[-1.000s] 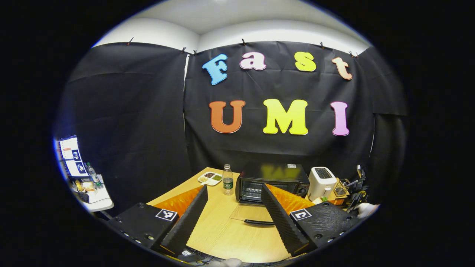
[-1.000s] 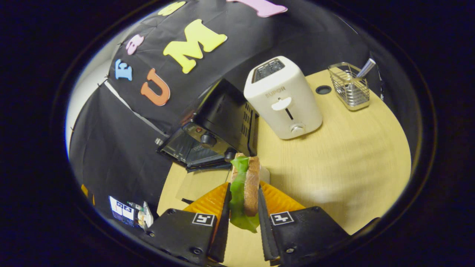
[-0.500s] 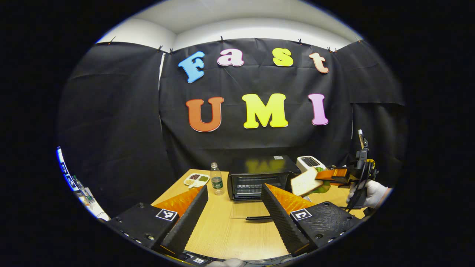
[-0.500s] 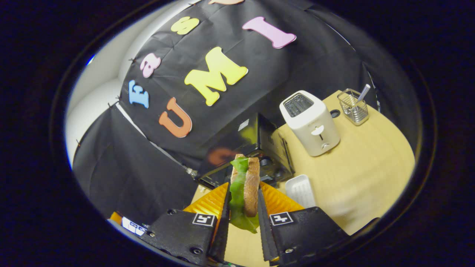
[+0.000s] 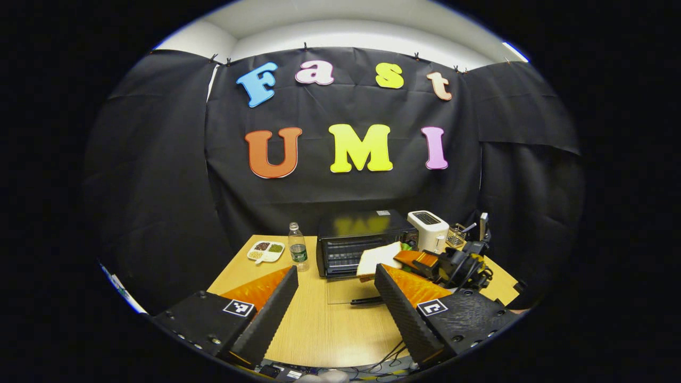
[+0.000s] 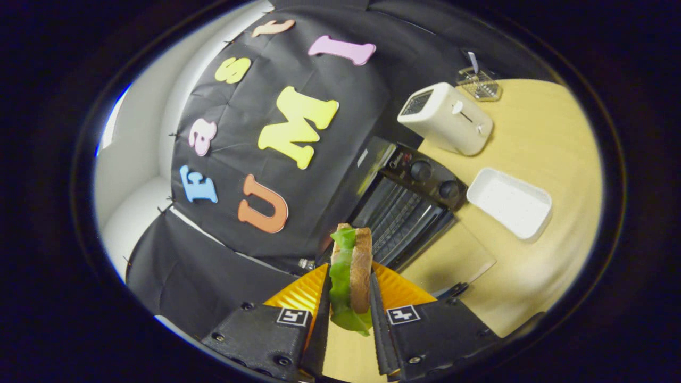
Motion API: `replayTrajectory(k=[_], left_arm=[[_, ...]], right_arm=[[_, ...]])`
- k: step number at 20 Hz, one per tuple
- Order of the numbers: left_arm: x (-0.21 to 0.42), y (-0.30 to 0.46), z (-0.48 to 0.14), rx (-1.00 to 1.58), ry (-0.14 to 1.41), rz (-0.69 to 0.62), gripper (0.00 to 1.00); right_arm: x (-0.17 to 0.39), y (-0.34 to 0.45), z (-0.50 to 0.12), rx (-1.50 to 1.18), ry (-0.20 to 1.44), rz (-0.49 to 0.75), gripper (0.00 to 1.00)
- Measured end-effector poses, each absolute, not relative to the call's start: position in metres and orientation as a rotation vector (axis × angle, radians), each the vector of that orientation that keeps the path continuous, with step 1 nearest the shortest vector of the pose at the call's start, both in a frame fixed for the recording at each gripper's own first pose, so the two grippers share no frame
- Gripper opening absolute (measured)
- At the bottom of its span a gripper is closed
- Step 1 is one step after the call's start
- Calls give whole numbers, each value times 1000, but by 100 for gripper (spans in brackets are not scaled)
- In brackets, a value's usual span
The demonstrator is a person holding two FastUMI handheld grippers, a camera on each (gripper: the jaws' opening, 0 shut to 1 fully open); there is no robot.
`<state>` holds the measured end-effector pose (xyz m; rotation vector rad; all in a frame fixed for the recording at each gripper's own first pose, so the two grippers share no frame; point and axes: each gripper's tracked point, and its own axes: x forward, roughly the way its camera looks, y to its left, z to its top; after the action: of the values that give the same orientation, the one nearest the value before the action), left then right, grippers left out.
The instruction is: Open the electric oven with the left hand, put the food in, and close the electric oven.
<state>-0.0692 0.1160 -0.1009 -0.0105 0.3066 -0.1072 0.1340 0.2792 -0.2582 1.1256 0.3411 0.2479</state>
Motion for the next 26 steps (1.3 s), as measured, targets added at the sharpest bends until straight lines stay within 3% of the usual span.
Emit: replayTrajectory(k=[12,19,20,21,24,25,26], left_arm=[[-65,150,-118,-25,388,-119,95],[-66,156,-127,-25,408,-113,95],[-67,154,-130,-40,420,-116,95],[-68,154,-132,-53,426,-112,95],[-68,153,-130,-73,428,-111,96],[-67,151,-129,-80,423,-116,96],[-65,150,-128,-86,413,-120,95]], right_arm=[[255,296,-306,1339,249,-19,40],[308,304,-335,1320,269,-87,40],[313,302,-338,1324,269,-92,31],[316,302,-343,1323,277,-100,40],[316,302,-352,1289,313,-119,43],[315,303,-353,1274,328,-115,34],[312,303,-357,1247,350,-116,54]])
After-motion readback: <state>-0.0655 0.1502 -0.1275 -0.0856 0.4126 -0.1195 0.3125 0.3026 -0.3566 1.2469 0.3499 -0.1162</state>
